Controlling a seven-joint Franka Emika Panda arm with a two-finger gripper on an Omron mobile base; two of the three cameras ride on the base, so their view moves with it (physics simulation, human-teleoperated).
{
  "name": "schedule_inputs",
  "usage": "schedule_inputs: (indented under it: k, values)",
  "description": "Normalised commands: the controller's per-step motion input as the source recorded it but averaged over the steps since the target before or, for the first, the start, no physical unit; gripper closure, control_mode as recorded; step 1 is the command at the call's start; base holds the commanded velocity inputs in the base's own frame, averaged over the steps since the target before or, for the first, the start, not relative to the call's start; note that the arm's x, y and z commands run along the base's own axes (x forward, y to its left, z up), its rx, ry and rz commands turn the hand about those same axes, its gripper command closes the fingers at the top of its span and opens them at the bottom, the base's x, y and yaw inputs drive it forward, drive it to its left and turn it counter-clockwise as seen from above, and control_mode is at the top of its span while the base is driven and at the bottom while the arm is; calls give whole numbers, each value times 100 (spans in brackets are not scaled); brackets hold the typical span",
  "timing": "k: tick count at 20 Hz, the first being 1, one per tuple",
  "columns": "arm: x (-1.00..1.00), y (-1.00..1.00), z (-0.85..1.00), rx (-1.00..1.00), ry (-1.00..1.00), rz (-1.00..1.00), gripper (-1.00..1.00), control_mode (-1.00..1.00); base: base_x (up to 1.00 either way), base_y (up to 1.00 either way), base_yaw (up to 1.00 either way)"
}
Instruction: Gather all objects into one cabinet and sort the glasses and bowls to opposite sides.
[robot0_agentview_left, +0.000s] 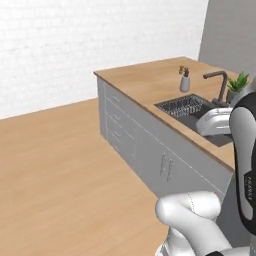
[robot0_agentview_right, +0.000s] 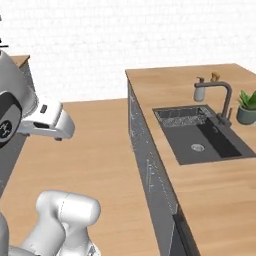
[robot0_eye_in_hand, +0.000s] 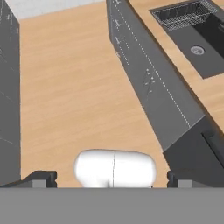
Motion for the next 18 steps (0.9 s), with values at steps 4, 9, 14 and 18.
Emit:
schedule_inputs:
  k: [4, 9, 14, 18]
  values:
    - [0, 0, 0, 0, 0, 0, -100, 100, 14, 92, -12]
    - [0, 0, 0, 0, 0, 0, -100, 100, 85, 100, 0]
    - [0, 0, 0, 0, 0, 0, -100, 100, 100, 100, 19]
    - [0, 0, 0, 0, 0, 0, -100, 100, 100, 72, 40]
